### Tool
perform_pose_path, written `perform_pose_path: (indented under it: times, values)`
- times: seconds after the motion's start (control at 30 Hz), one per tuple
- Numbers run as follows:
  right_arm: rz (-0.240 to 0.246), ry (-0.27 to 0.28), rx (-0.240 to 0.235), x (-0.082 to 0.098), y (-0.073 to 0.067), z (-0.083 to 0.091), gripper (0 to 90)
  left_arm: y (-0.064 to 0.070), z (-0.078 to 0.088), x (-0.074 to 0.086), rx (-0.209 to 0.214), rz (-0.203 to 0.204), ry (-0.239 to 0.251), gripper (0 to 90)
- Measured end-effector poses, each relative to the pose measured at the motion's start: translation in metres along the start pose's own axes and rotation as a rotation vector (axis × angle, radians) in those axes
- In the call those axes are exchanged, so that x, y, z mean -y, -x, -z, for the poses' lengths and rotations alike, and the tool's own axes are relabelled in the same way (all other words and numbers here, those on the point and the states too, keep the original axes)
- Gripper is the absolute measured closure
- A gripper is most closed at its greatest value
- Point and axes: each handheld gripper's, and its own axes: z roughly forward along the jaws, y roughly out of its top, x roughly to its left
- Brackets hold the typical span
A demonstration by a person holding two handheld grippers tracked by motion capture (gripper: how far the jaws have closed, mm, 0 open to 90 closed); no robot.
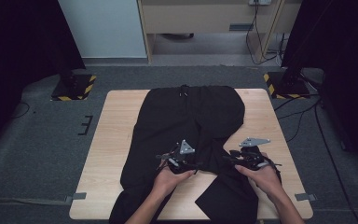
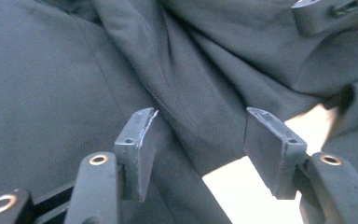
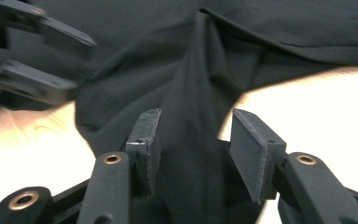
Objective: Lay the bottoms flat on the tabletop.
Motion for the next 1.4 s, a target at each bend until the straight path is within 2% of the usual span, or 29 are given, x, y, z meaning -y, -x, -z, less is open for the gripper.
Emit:
perform_pose_path:
  times: [0.1, 0.2, 0.33, 0.37, 0.47, 0.6, 0.77, 1.0, 1.13, 1.2, 1.27, 1.4]
  values:
    - [0.019, 0.011, 0.002, -0.002, -0.002, -0.002, 74.3, 0.003, -0.008, -0.001, -0.019, -0.02, -0.021, 50.6]
    - [0.005, 0.014, 0.006, -0.003, -0.001, -0.001, 89.4, 0.002, -0.013, -0.001, -0.035, 0.0, -0.038, 64.0]
    - [0.009, 0.015, 0.015, -0.003, -0.001, 0.003, 90.0, 0.0, -0.016, -0.002, -0.037, 0.028, -0.037, 86.1]
    - [0.005, 0.017, 0.014, -0.003, 0.0, 0.005, 90.0, 0.0, -0.016, -0.002, -0.039, 0.027, -0.037, 87.9]
    - [0.0, 0.021, 0.024, -0.003, 0.003, 0.014, 90.0, 0.002, -0.011, -0.006, -0.042, 0.009, -0.013, 88.6]
    - [-0.002, 0.021, 0.07, -0.003, 0.012, 0.032, 90.0, 0.001, 0.004, -0.017, -0.049, 0.024, 0.048, 88.6]
    - [-0.037, 0.019, 0.135, -0.005, 0.032, 0.056, 90.0, -0.013, 0.02, -0.036, -0.072, 0.057, 0.085, 88.7]
    - [-0.038, 0.024, 0.198, -0.014, 0.054, 0.077, 90.0, -0.031, 0.038, -0.061, -0.096, 0.075, 0.132, 88.8]
    - [-0.051, 0.048, 0.22, -0.027, 0.059, 0.082, 90.0, -0.035, 0.045, -0.073, -0.11, 0.079, 0.159, 88.8]
    - [-0.039, 0.05, 0.233, -0.034, 0.06, 0.081, 90.0, -0.037, 0.047, -0.078, -0.124, 0.079, 0.167, 88.8]
    - [-0.04, 0.053, 0.248, -0.039, 0.063, 0.078, 90.0, -0.042, 0.044, -0.079, -0.139, 0.088, 0.161, 88.8]
    - [-0.06, 0.017, 0.297, -0.039, 0.07, 0.059, 90.0, -0.051, 0.029, -0.075, -0.131, 0.105, 0.123, 88.7]
